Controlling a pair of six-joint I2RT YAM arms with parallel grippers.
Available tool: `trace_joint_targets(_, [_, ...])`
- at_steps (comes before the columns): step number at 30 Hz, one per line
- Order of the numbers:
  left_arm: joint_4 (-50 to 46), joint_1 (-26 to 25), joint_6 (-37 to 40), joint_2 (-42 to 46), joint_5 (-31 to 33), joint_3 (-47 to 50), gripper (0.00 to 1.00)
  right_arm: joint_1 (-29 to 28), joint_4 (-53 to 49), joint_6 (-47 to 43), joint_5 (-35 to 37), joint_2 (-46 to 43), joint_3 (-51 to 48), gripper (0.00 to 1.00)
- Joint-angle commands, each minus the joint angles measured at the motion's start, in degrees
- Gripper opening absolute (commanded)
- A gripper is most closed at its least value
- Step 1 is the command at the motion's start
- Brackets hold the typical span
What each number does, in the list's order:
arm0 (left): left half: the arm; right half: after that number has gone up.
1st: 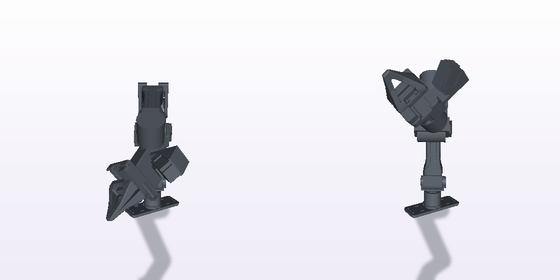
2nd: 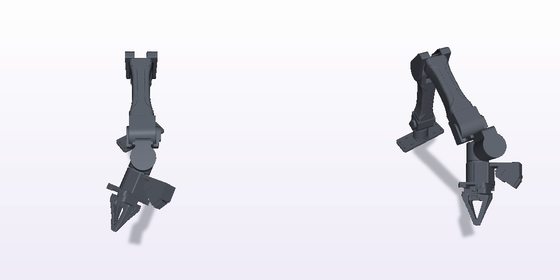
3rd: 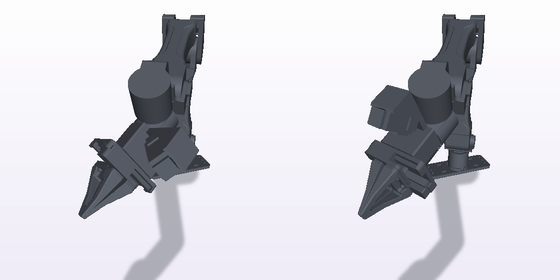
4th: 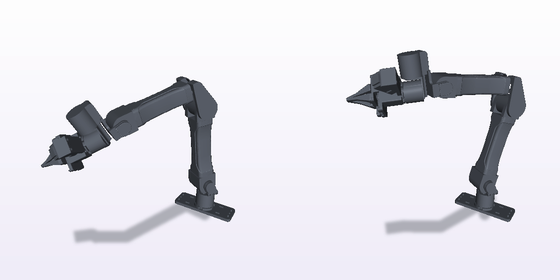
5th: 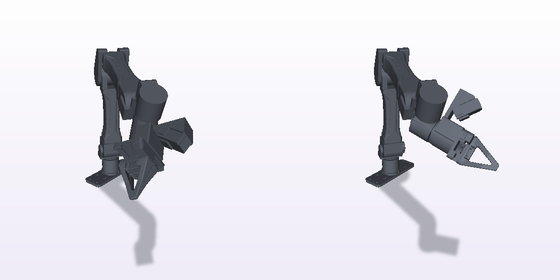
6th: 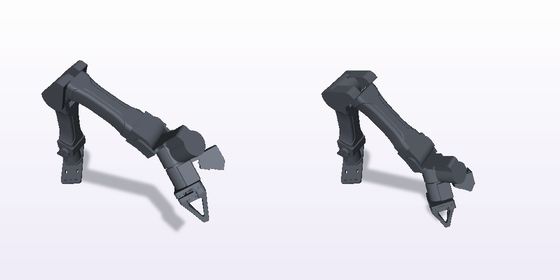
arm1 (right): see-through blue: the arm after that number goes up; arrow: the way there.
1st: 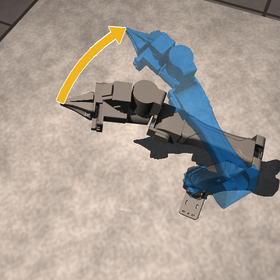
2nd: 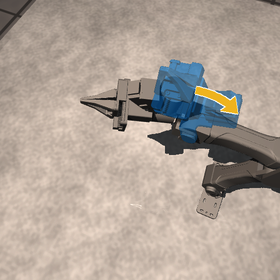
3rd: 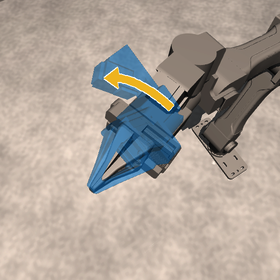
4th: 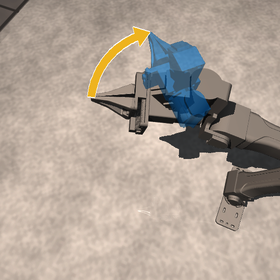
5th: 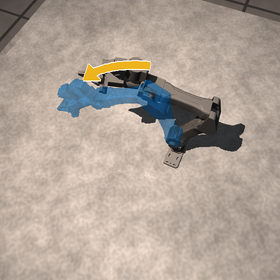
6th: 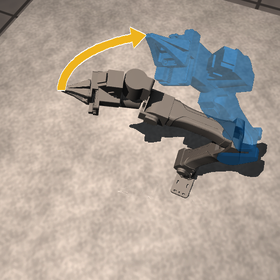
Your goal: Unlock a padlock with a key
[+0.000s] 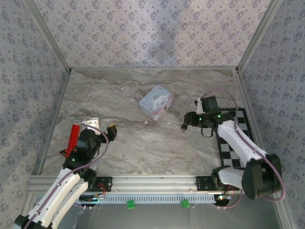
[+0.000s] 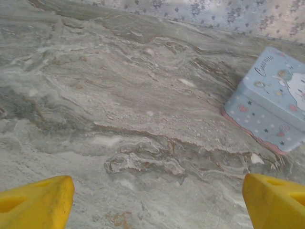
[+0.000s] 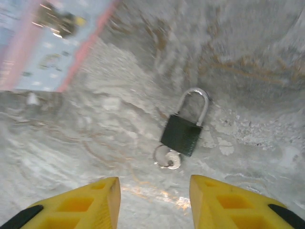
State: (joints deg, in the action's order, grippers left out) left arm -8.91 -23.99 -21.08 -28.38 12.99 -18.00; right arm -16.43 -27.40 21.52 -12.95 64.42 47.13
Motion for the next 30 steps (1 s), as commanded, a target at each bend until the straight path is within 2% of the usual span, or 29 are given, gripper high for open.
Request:
trace_joint_targets(1, [0.14, 0.26, -3.11, -3.82, 6.01, -6.97, 0.91, -1.33, -0.98, -0.34, 3.8, -5.81, 1.68, 0.48])
trace_joint_targets(6, [-2.01, 0.3, -3.11, -6.2, 7.82, -11.89, 0.91, -1.93, -1.56, -1.12, 8.92, -14.14, 2.24, 0.51])
trace_joint_targets(10, [-6.68, 0.26, -2.8, -3.78, 10.34, -14.96, 1.0, -1.82, -0.74, -2.17, 11.98, -21.13, 1.32, 0.52])
trace_joint_targets(12, [-9.35, 0.26, -3.51, -0.33, 12.86, -15.23, 1.0, -1.74, -1.14, -1.88, 13.4, -23.82, 0.84, 0.53])
trace_joint_targets(17, [-9.13, 0.26, -2.04, 8.72, 17.21, -11.66, 1.0, -0.87, -1.26, -4.18, 15.08, -27.3, -0.92, 0.55])
trace_joint_targets(20, [-7.98, 0.26, -1.81, 6.74, 22.15, -11.28, 1.0, -0.33, 1.42, -5.21, 17.79, -27.64, -3.04, 0.58])
trace_joint_targets(21, [-7.32, 0.26, -1.73, 5.24, 23.7, -11.27, 1.0, -0.22, 1.61, -5.58, 20.69, -27.36, -3.57, 0.6])
trace_joint_targets(23, [-2.96, 0.26, 0.96, 0.73, 24.97, -10.15, 1.0, 0.89, 0.55, -6.31, 28.17, -26.19, -3.99, 0.67])
trace_joint_targets(25, [3.77, 0.36, 4.13, -3.58, 25.1, -8.43, 1.0, 1.94, 4.35, -8.22, 31.87, -26.08, -6.41, 0.69])
trace_joint_targets(30, [24.75, 2.16, 15.03, -16.94, 26.16, -4.22, 1.0, 3.63, 15.1, -12.57, 33.26, -25.36, -13.32, 0.73])
